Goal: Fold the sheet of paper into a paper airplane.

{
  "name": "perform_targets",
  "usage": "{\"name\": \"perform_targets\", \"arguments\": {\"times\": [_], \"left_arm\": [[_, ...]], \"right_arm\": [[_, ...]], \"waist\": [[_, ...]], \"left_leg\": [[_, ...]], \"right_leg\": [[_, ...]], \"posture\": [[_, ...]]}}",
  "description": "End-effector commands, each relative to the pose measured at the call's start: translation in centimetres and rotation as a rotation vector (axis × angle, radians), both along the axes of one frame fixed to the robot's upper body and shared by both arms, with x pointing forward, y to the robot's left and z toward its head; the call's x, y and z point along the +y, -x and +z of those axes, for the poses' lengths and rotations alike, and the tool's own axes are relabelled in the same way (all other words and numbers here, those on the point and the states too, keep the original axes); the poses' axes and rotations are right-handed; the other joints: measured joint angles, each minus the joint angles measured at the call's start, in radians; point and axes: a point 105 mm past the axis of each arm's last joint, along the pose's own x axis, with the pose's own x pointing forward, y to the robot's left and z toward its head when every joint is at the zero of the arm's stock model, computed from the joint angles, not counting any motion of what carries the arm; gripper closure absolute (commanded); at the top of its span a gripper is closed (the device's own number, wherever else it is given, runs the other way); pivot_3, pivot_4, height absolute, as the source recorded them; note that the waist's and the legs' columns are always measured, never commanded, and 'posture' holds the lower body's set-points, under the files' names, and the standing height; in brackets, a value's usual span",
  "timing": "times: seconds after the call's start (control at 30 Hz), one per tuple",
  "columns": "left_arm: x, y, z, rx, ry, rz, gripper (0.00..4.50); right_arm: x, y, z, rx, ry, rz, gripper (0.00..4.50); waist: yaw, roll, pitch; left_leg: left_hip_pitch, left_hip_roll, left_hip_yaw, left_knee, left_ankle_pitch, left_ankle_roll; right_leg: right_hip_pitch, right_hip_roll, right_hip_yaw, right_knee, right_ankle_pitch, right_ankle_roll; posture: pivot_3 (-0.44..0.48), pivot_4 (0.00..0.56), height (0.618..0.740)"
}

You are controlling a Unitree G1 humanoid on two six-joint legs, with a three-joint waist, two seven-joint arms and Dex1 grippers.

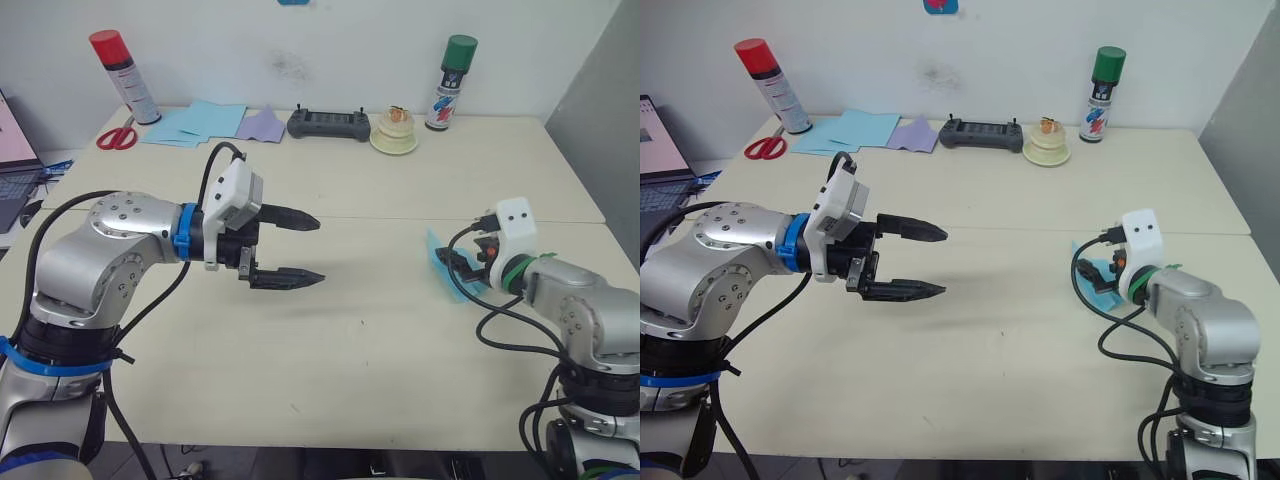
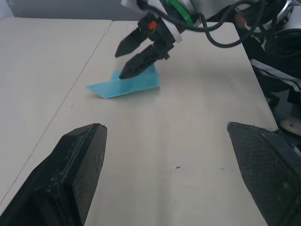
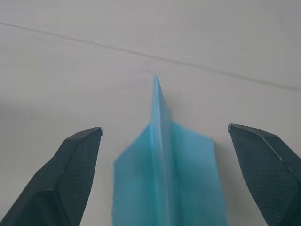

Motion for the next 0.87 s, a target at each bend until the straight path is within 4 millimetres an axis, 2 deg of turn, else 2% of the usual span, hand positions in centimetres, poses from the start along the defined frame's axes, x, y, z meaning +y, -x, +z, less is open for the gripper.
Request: {"name": "perform_targets", "arguments": {"times": [0.03,0.1,0.2,0.27,0.33,0.4,0.47,0.6,0.73,0.87], "left_arm": [[2.2,-0.3,0.1,-0.031,-0.007,0.075,0.00],[3.8,-0.6,-0.8,-0.011,-0.016,0.145,0.00],[7.4,-1.5,-2.3,0.007,-0.023,0.335,0.00],[10.0,-2.3,-2.8,0.009,0.005,0.492,0.00],[12.4,-2.3,-3.8,0.005,-0.012,0.606,0.00],[14.6,-2.1,-4.4,-0.025,-0.071,0.694,0.00],[16.2,-1.8,-4.1,-0.046,-0.071,0.751,0.00],[17.6,-1.4,-4.2,-0.061,-0.065,0.810,0.00],[17.0,-1.5,-4.8,-0.058,-0.057,0.799,0.00],[16.9,-2.1,-3.5,-0.101,-0.045,0.797,0.00]], "right_arm": [[0.2,1.9,2.4,-0.090,0.067,0.261,0.01],[-0.2,3.6,2.7,-0.089,0.132,0.440,0.01],[-3.3,6.1,2.6,-0.024,0.246,0.599,0.01],[-5.6,6.6,2.6,-0.002,0.293,0.607,0.01],[-7.2,6.6,2.8,0.002,0.265,0.568,0.01],[-8.1,6.6,3.3,-0.011,0.270,0.547,0.01],[-8.6,6.4,4.1,-0.035,0.269,0.526,0.01],[-9.0,6.4,4.4,-0.061,0.293,0.520,0.01],[-8.9,6.4,3.8,-0.072,0.293,0.532,0.01],[-8.8,6.3,4.2,-0.091,0.276,0.525,0.01]], "waist": [[0.001,0.000,0.000],[0.003,0.001,0.000],[0.005,0.001,0.001],[0.004,0.001,0.001],[0.001,0.000,0.001],[-0.001,0.000,0.001],[0.001,0.000,0.001],[0.003,0.000,0.001],[0.006,0.000,0.001],[0.006,0.000,0.001]], "left_leg": [[0.000,0.000,0.000,0.000,0.000,0.000],[0.000,0.000,0.000,0.000,0.000,0.000],[0.000,0.001,0.000,0.000,0.000,0.001],[0.000,0.000,0.000,0.000,0.000,0.001],[0.001,0.001,0.001,0.001,0.000,0.001],[0.004,0.001,0.001,0.001,0.000,0.001],[0.005,0.002,0.002,0.000,0.000,0.001],[0.006,0.002,0.001,0.000,0.000,0.000],[0.006,0.001,0.002,0.000,0.000,0.000],[0.005,0.001,0.002,0.001,0.000,0.000]], "right_leg": [[0.000,0.000,0.000,-0.001,0.000,0.000],[0.000,0.000,0.000,-0.002,0.000,0.000],[0.000,0.000,-0.001,-0.003,0.000,0.000],[0.001,-0.001,-0.001,-0.003,0.000,0.000],[0.002,-0.002,0.000,-0.003,0.000,0.000],[0.003,-0.003,0.001,-0.002,-0.001,0.001],[0.003,-0.003,0.001,0.000,-0.001,0.002],[0.003,-0.002,0.000,0.001,-0.001,0.002],[0.004,-0.004,0.000,0.000,-0.001,0.002],[0.004,-0.004,0.001,0.000,-0.001,0.002]], "posture": [[0.000,0.150,0.740],[0.000,0.150,0.740],[0.000,0.150,0.740],[0.000,0.150,0.740],[0.000,0.150,0.740],[0.000,0.150,0.740],[0.000,0.150,0.740],[0.000,0.150,0.740],[0.000,0.150,0.740],[0.000,0.150,0.740]]}}
